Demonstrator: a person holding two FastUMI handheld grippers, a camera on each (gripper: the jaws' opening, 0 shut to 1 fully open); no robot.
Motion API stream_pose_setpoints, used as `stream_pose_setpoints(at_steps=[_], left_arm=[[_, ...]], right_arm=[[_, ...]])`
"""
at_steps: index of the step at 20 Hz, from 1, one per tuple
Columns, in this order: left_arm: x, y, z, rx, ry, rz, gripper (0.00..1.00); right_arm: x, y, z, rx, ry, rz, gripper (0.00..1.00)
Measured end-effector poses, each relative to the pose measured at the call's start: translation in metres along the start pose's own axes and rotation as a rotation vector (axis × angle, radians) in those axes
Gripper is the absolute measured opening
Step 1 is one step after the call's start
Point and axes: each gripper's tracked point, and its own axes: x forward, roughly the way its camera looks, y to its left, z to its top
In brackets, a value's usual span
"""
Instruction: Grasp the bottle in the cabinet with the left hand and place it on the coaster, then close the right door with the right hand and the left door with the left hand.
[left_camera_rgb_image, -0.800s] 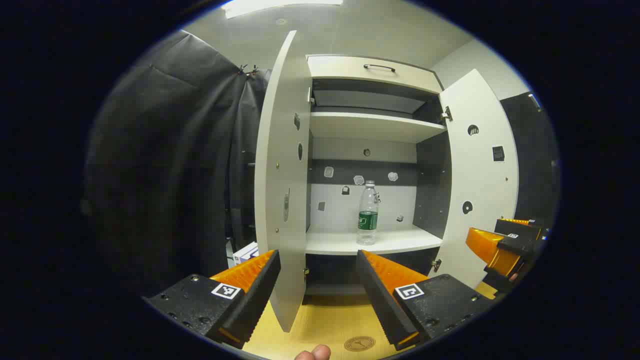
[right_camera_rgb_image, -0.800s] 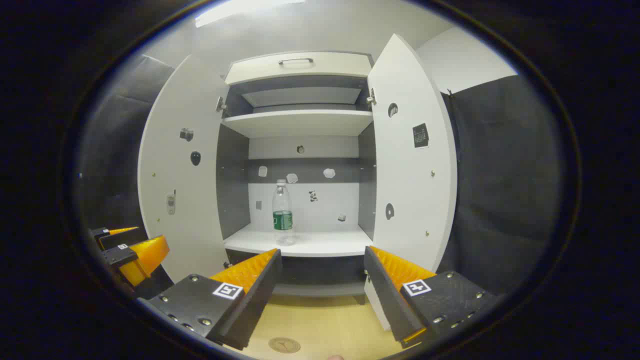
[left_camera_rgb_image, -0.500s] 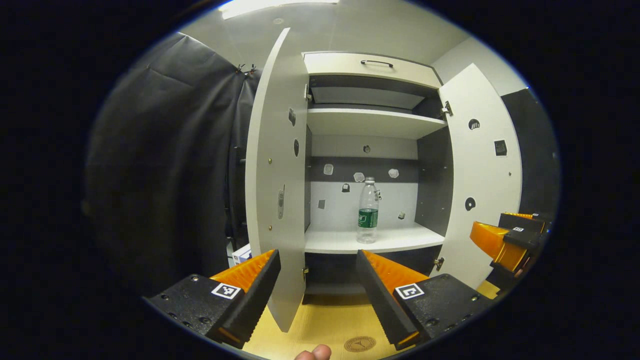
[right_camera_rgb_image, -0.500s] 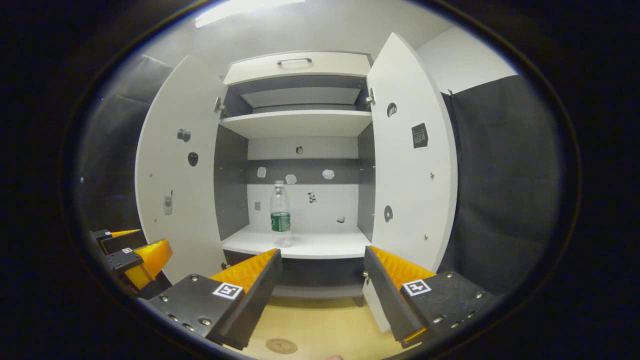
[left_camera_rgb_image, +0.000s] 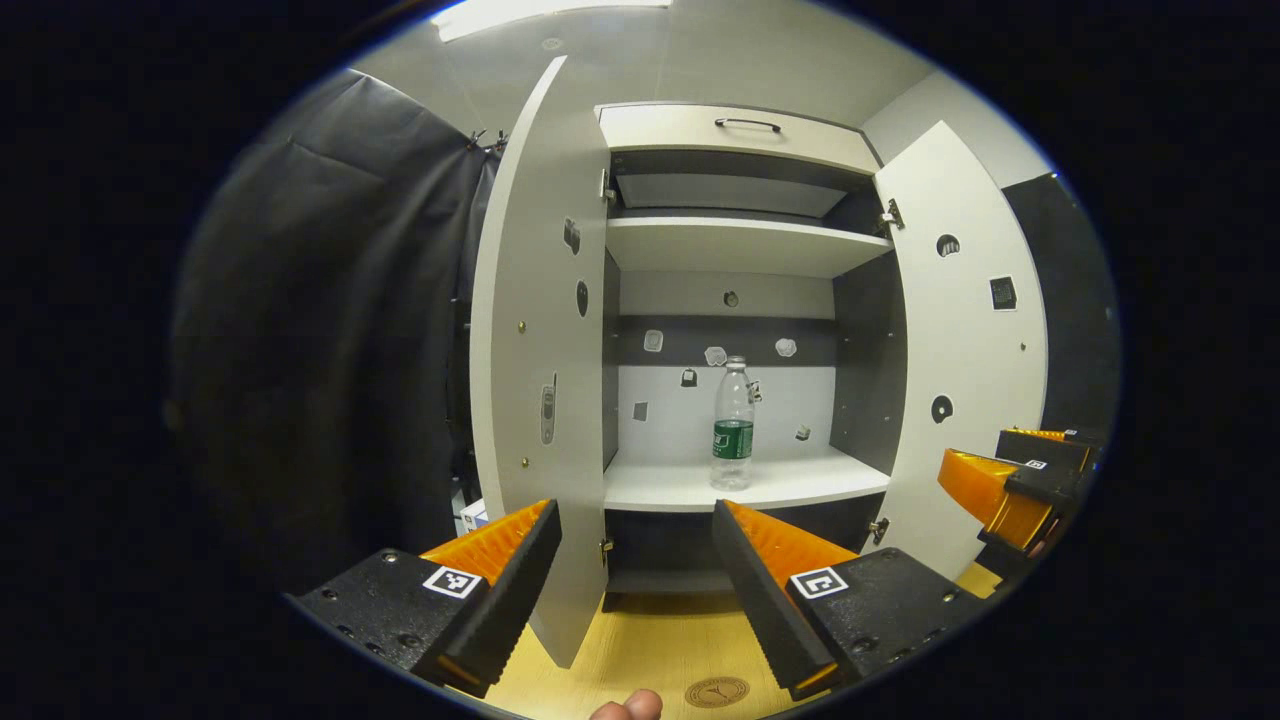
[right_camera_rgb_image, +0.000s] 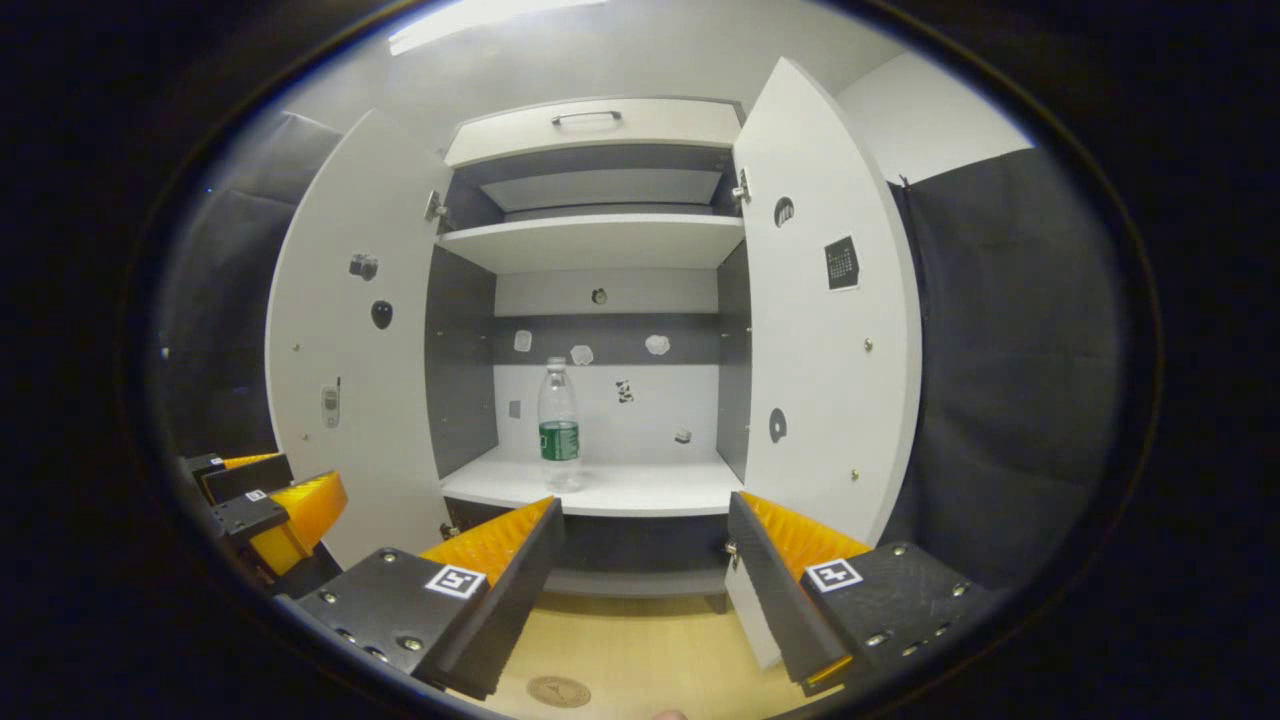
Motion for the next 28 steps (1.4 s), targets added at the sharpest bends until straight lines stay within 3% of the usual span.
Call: stream_pose_setpoints(at_steps=[10, 18, 28], left_arm=[[0.03, -0.018, 0.005, -0.011, -0.008, -0.033, 0.96], [0.109, -0.056, 0.016, -0.019, -0.029, -0.087, 0.93], [0.213, -0.099, 0.025, -0.007, -0.046, -0.129, 0.96]], right_arm=[[0.008, -0.004, -0.003, 0.001, 0.01, -0.003, 1.0], [0.013, -0.021, -0.008, -0.006, 0.03, -0.024, 1.0], [0.02, -0.044, -0.013, -0.025, 0.049, -0.053, 1.0]])
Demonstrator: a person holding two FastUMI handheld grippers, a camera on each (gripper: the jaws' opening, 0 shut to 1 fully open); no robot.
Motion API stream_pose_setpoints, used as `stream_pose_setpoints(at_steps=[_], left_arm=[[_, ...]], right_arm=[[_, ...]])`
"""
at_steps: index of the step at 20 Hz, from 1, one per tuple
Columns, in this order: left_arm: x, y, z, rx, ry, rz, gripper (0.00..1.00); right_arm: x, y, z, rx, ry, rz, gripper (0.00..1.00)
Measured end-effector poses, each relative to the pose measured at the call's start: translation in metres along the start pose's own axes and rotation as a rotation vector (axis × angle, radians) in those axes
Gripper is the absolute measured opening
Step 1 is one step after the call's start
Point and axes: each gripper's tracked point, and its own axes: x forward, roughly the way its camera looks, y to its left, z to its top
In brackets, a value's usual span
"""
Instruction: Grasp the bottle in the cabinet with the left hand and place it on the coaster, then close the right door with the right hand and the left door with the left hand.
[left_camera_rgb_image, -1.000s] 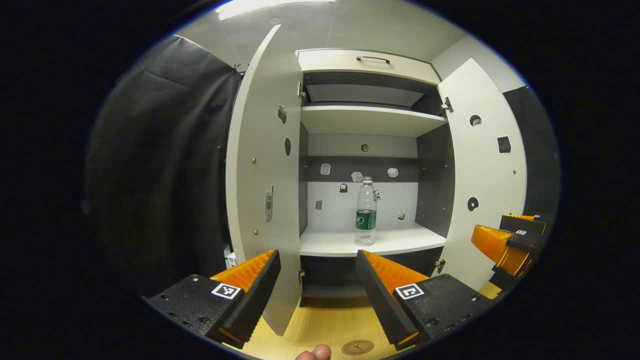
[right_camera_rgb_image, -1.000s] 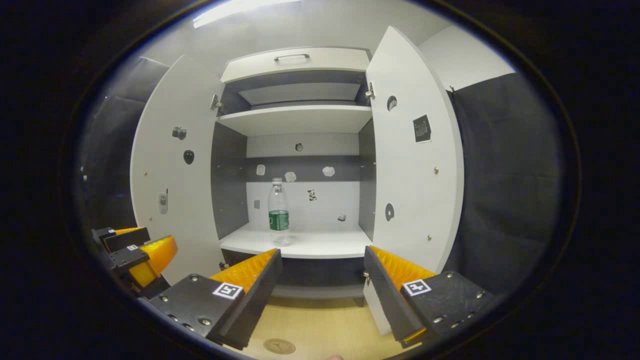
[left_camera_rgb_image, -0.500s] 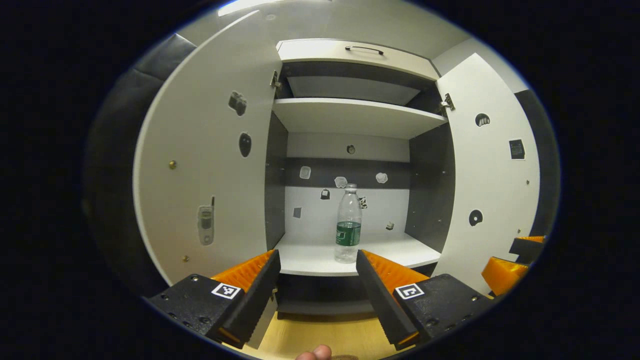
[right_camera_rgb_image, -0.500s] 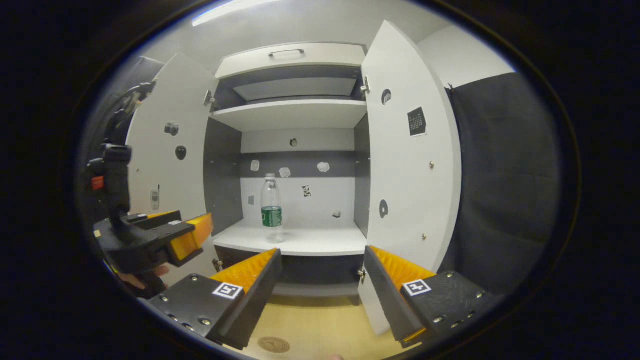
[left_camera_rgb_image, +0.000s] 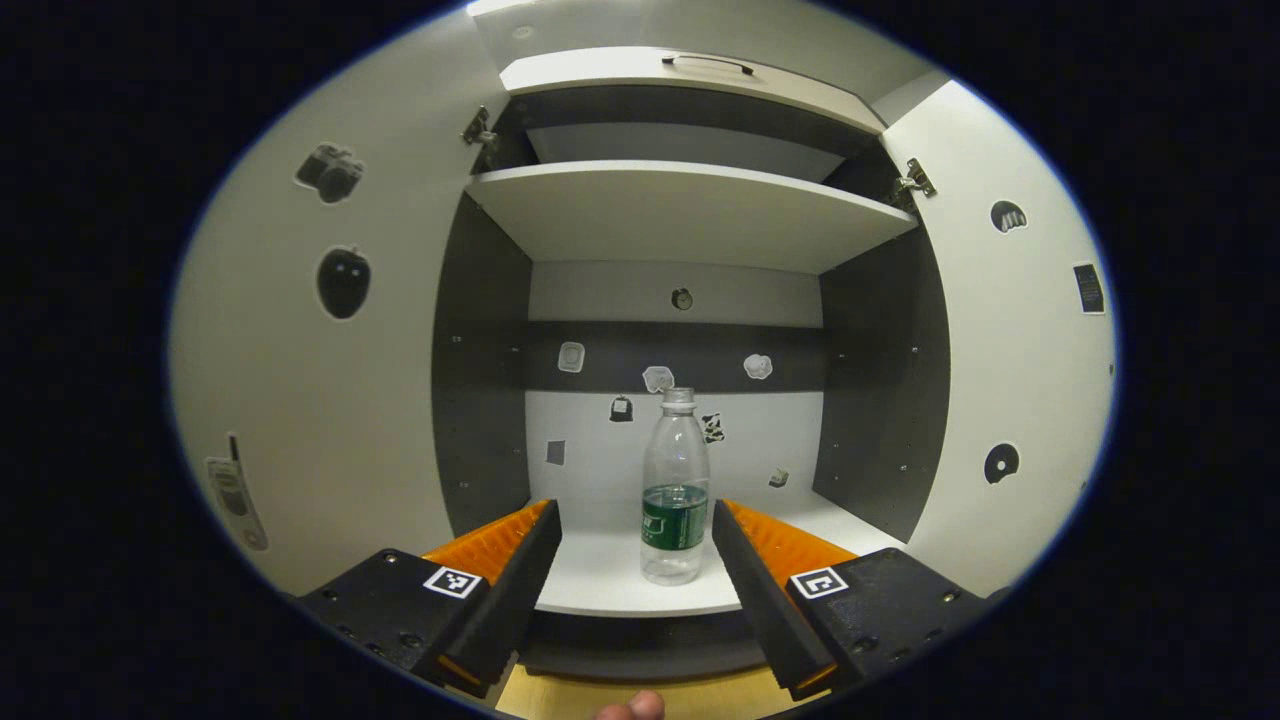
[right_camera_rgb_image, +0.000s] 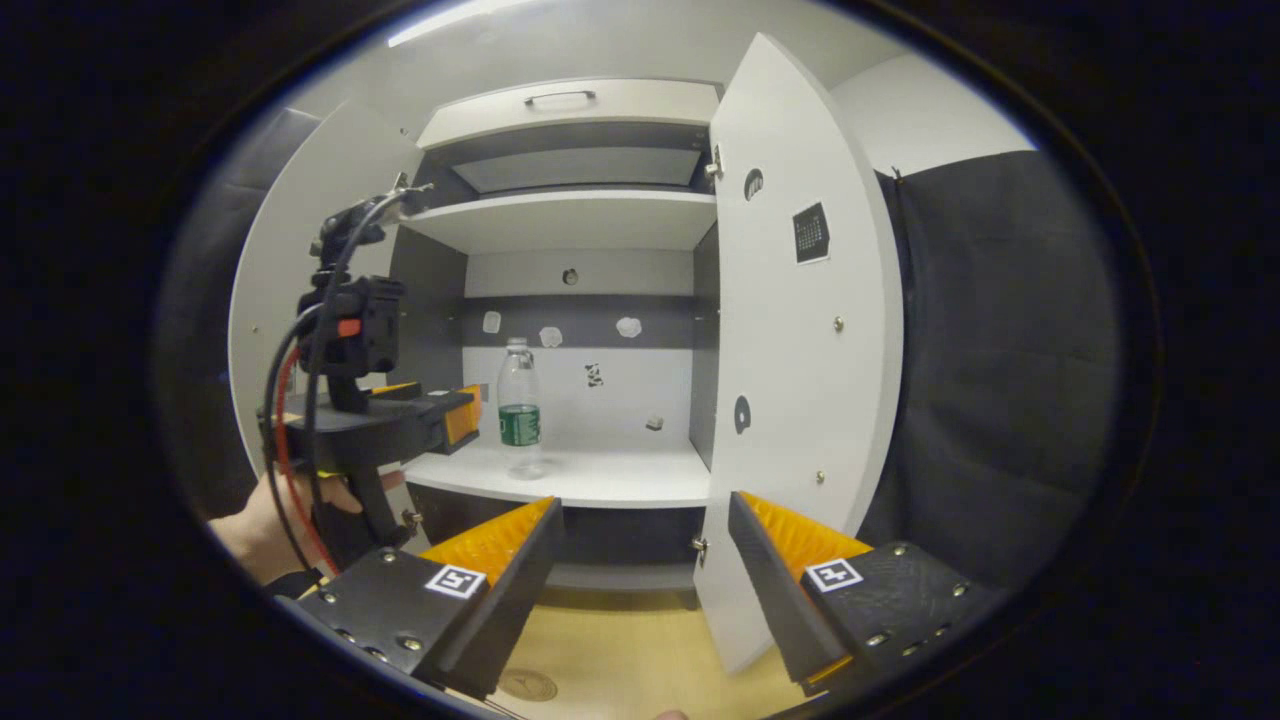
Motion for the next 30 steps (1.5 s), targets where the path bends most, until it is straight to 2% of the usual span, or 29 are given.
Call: stream_pose_setpoints(at_steps=[5, 6, 7, 12, 20, 22, 23, 27, 29, 30], left_arm=[[0.044, -0.014, -0.004, -0.017, 0.011, -0.02, 0.96], [0.051, -0.017, -0.006, -0.022, 0.018, -0.027, 1.0], [0.058, -0.019, -0.007, -0.022, 0.018, -0.029, 0.96], [0.093, -0.022, -0.005, -0.021, 0.02, -0.025, 0.96], [0.13, -0.017, -0.029, -0.009, 0.073, -0.006, 0.96], [0.134, -0.018, -0.032, -0.008, 0.085, -0.006, 0.91], [0.136, -0.018, -0.032, -0.008, 0.075, -0.011, 0.82], [0.124, -0.018, -0.028, -0.038, 0.071, -0.023, 0.82], [0.099, -0.02, -0.02, -0.049, 0.045, -0.033, 0.81], [0.082, -0.022, -0.018, -0.04, 0.042, -0.042, 0.81]], right_arm=[[0.004, -0.006, -0.005, -0.009, 0.017, -0.006, 1.0], [0.005, -0.006, -0.006, -0.013, 0.017, -0.006, 1.0], [0.006, -0.007, -0.006, -0.018, 0.02, -0.007, 1.0], [0.012, -0.004, -0.008, -0.029, 0.027, 0.007, 1.0], [0.018, -0.007, -0.011, -0.025, 0.041, 0.015, 1.0], [0.016, -0.01, -0.014, -0.026, 0.044, 0.009, 1.0], [0.015, -0.01, -0.015, -0.025, 0.048, 0.008, 1.0], [0.008, -0.015, -0.022, -0.024, 0.062, 0.002, 1.0], [0.005, -0.017, -0.025, -0.014, 0.063, 0.003, 0.97], [0.003, -0.018, -0.028, -0.011, 0.069, 0.003, 1.0]])
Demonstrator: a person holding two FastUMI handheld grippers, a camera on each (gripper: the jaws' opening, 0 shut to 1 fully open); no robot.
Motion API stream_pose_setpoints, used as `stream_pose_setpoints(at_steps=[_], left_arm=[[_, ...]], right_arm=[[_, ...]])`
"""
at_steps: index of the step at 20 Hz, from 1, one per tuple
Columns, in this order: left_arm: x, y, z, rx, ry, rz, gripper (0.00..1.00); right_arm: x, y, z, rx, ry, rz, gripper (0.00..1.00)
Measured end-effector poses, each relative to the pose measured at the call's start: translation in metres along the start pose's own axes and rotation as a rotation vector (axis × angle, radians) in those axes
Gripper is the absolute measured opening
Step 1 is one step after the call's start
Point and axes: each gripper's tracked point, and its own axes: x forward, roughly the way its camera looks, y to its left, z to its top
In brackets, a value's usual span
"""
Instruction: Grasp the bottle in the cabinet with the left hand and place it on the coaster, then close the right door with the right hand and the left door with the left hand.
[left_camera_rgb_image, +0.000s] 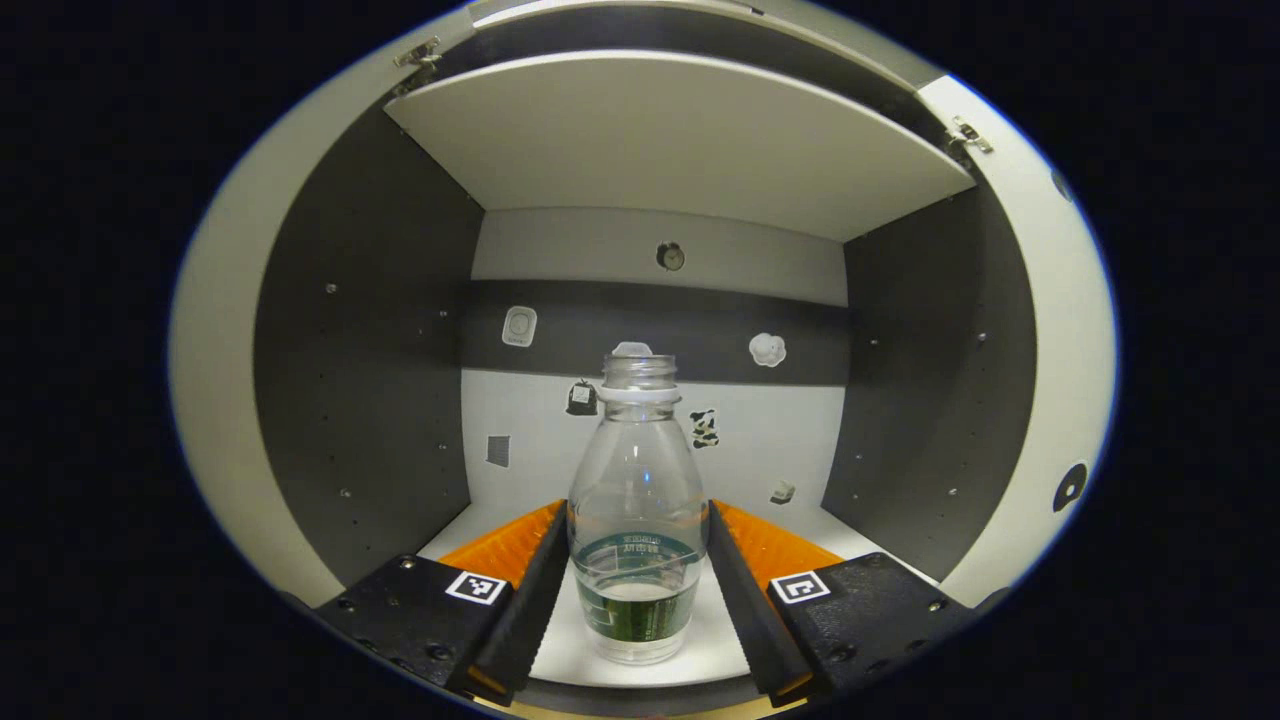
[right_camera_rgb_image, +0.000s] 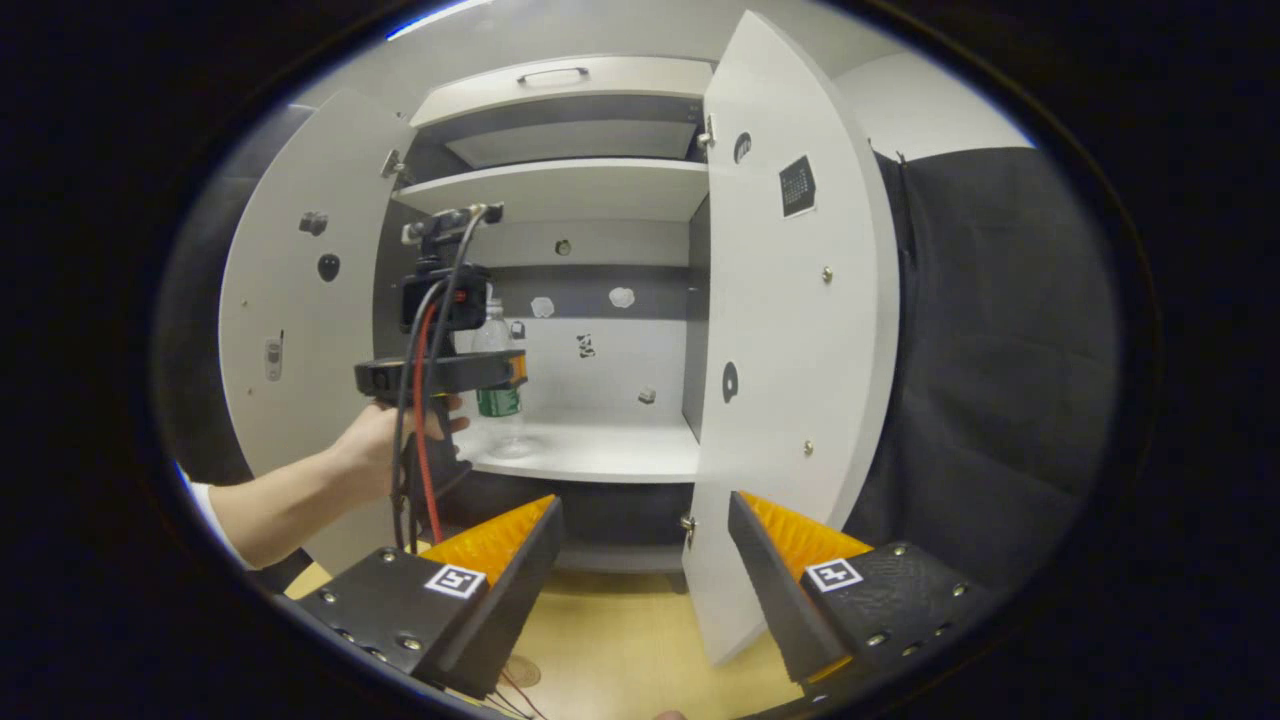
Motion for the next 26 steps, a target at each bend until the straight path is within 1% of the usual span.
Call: stream_pose_setpoints(at_steps=[1, 2, 5, 7, 10, 12, 16, 19, 23, 26], left_arm=[[-0.016, -0.002, 0.004, 0.004, -0.019, -0.004, 0.8], [-0.03, -0.006, 0.006, 0.011, -0.031, -0.014, 0.81], [-0.074, -0.013, -0.003, 0.034, -0.056, -0.026, 0.81], [-0.105, -0.019, -0.012, 0.059, -0.073, -0.025, 0.81], [-0.146, -0.023, -0.037, 0.095, -0.074, -0.016, 0.81], [-0.17, -0.024, -0.063, 0.096, -0.053, -0.01, 0.81], [-0.21, -0.025, -0.131, 0.049, 0.036, 0.0, 0.81], [-0.233, -0.026, -0.183, 0.054, 0.096, -0.003, 0.81], [-0.252, -0.027, -0.245, 0.062, 0.168, 0.002, 0.82], [-0.259, -0.029, -0.279, 0.063, 0.203, 0.0, 0.82]], right_arm=[[-0.002, -0.002, -0.002, 0.003, 0.005, 0.0, 1.0], [-0.003, -0.003, -0.004, 0.005, 0.008, 0.0, 1.0], [-0.01, -0.009, -0.012, 0.018, 0.021, -0.001, 1.0], [-0.016, -0.013, -0.017, 0.036, 0.027, -0.003, 1.0], [-0.028, -0.021, -0.024, 0.045, 0.038, -0.01, 1.0], [-0.036, -0.028, -0.028, 0.049, 0.044, -0.021, 1.0], [-0.049, -0.041, -0.043, 0.066, 0.077, -0.031, 1.0], [-0.058, -0.048, -0.057, 0.065, 0.115, -0.034, 1.0], [-0.069, -0.053, -0.082, 0.054, 0.181, -0.027, 1.0], [-0.074, -0.058, -0.1, 0.048, 0.23, -0.03, 1.0]])
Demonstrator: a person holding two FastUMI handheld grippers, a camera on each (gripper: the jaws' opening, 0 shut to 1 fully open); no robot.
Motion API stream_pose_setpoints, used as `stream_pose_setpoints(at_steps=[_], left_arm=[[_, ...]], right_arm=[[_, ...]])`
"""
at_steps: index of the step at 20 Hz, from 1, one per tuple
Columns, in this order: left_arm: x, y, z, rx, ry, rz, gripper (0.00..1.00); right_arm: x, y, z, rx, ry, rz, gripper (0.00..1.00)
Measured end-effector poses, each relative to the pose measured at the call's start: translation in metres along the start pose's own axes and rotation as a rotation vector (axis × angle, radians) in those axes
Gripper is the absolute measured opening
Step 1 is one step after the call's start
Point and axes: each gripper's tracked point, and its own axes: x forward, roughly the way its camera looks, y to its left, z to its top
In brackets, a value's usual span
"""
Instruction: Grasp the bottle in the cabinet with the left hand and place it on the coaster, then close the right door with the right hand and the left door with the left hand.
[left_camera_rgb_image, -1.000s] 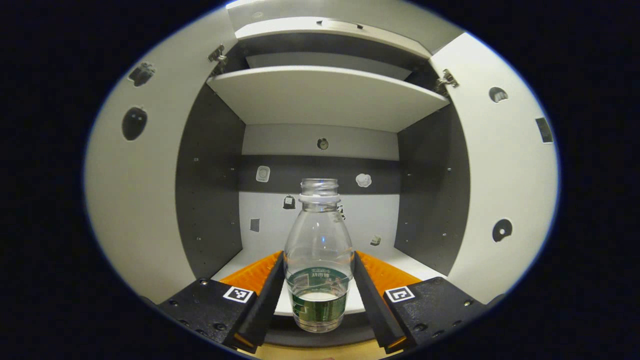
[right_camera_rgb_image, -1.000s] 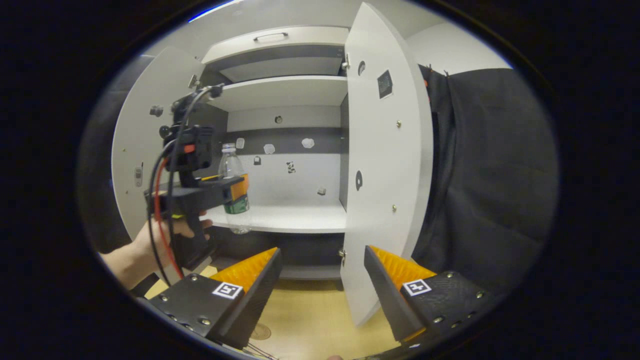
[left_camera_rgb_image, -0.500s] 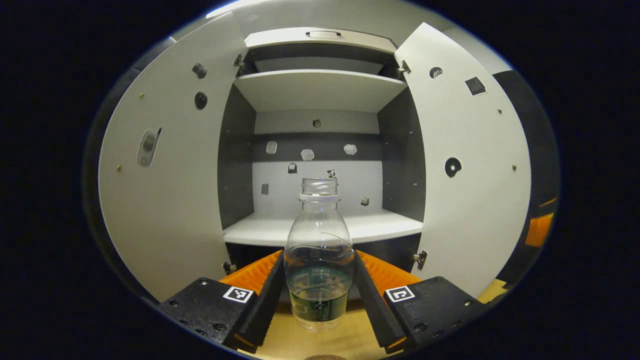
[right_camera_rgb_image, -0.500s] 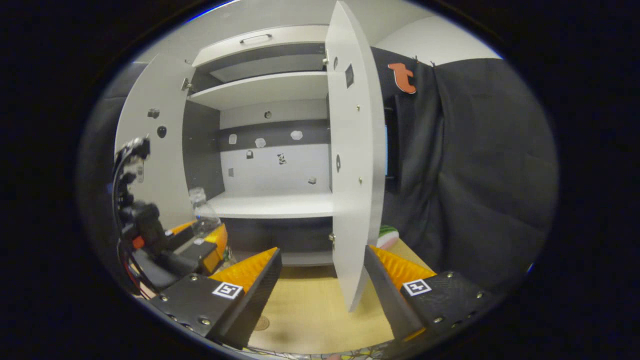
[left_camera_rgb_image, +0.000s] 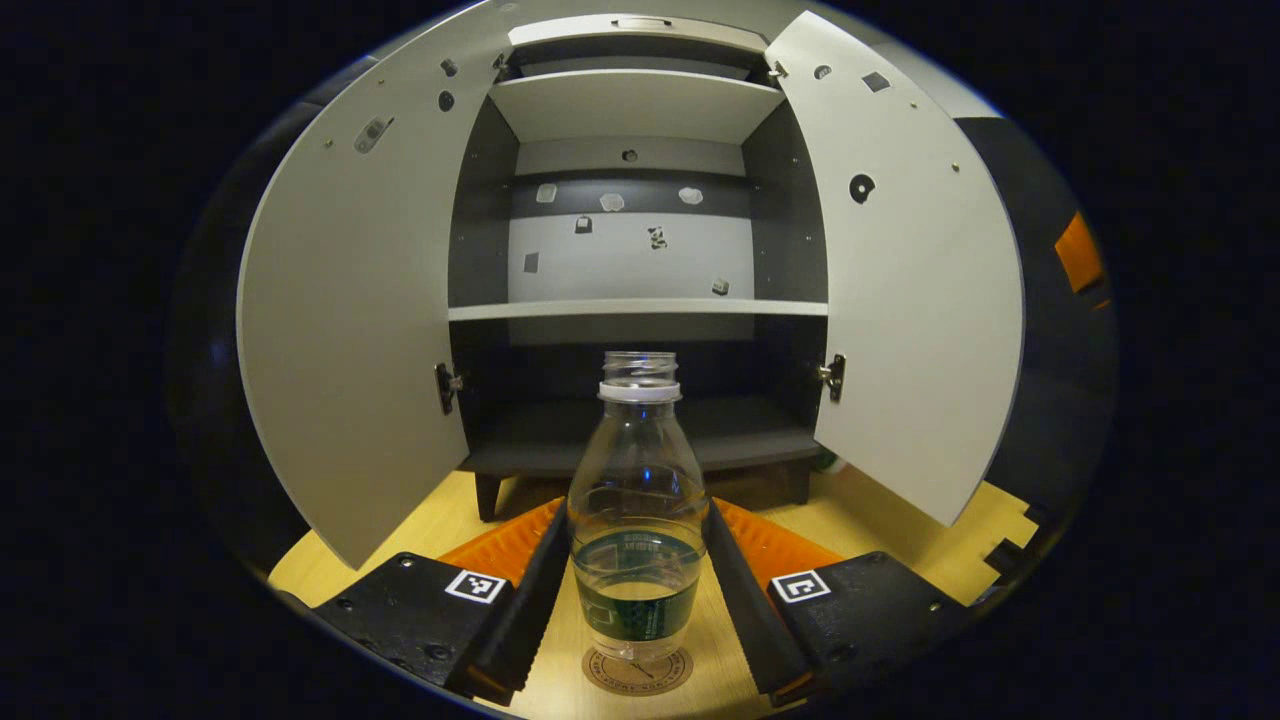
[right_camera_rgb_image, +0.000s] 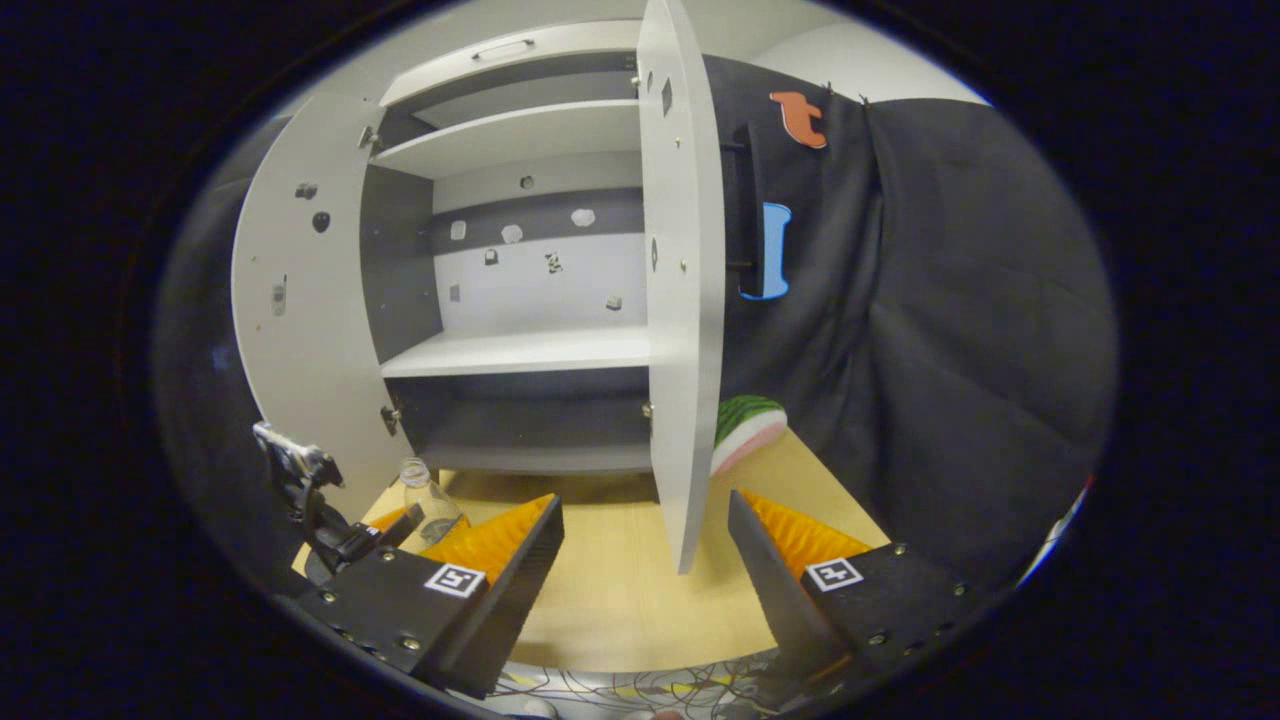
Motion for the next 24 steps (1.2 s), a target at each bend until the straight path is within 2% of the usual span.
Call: stream_pose_setpoints(at_steps=[2, 7, 8, 10, 12, 22, 24], left_arm=[[0.003, 0.003, -0.015, 0.02, 0.012, 0.014, 0.82], [0.006, -0.002, -0.044, -0.025, 0.045, 0.012, 0.82], [0.006, -0.002, -0.05, -0.016, 0.055, 0.014, 0.82], [0.006, -0.001, -0.056, -0.008, 0.055, 0.02, 0.82], [0.004, -0.003, -0.054, -0.004, 0.032, 0.013, 0.82], [-0.013, 0.001, -0.059, -0.009, 0.069, 0.027, 0.84], [-0.015, 0.004, -0.051, -0.007, 0.05, 0.042, 0.88]], right_arm=[[0.0, -0.002, -0.008, -0.005, 0.021, 0.004, 1.0], [0.0, -0.008, -0.023, -0.013, 0.059, 0.008, 0.98], [0.0, -0.008, -0.028, -0.012, 0.07, 0.012, 1.0], [-0.001, -0.008, -0.036, -0.021, 0.088, 0.018, 0.98], [0.0, -0.01, -0.041, -0.018, 0.104, 0.022, 0.98], [0.001, -0.011, -0.041, -0.012, 0.105, 0.052, 1.0], [0.0, -0.012, -0.044, -0.007, 0.107, 0.056, 1.0]])
